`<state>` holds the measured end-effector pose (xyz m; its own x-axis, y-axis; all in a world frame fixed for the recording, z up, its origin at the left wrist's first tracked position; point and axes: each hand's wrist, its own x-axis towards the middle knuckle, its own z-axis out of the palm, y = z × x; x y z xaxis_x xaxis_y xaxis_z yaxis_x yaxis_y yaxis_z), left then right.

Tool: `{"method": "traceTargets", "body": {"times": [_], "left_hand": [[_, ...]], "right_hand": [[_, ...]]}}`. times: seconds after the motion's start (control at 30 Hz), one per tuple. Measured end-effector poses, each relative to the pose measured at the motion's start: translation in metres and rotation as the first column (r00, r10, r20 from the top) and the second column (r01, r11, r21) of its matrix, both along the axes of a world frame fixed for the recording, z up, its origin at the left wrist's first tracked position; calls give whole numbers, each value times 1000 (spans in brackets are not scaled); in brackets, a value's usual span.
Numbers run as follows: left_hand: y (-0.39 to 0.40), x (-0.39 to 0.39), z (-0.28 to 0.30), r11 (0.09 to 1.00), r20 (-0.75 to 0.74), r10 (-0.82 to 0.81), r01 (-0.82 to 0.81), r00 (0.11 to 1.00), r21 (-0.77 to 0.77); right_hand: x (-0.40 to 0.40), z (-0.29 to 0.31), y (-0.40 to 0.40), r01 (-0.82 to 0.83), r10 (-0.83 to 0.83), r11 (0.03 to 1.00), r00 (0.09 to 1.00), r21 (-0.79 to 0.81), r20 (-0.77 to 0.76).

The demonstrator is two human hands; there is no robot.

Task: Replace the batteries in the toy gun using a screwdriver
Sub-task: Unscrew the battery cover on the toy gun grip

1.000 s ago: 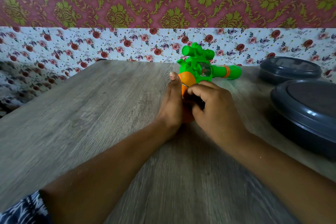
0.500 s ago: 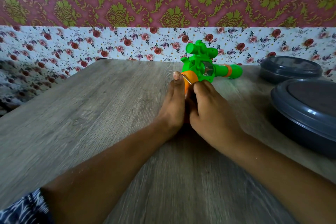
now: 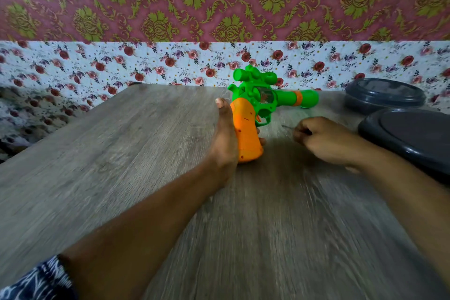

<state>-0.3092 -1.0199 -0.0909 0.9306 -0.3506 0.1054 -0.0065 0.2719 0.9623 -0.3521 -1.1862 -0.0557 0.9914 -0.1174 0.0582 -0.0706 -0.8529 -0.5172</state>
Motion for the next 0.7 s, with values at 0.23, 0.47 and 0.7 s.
{"method": "traceTargets", "body": {"times": [0.23,0.47,0.7], "left_hand": [[3,-5,3,1000,-18,-16,16,1000,-21],[3,-3,3,999,-40,-2,1,999,-40],[-3,-9,2,983,82,145,-153,986,99]], "right_hand": [[12,-14,-17,57,-84,982,986,-182,-143],[15,-16,-21,43,-68,973,992,-228,-106],[15,-13,-22,69,-110,982,967,177,232]]}}
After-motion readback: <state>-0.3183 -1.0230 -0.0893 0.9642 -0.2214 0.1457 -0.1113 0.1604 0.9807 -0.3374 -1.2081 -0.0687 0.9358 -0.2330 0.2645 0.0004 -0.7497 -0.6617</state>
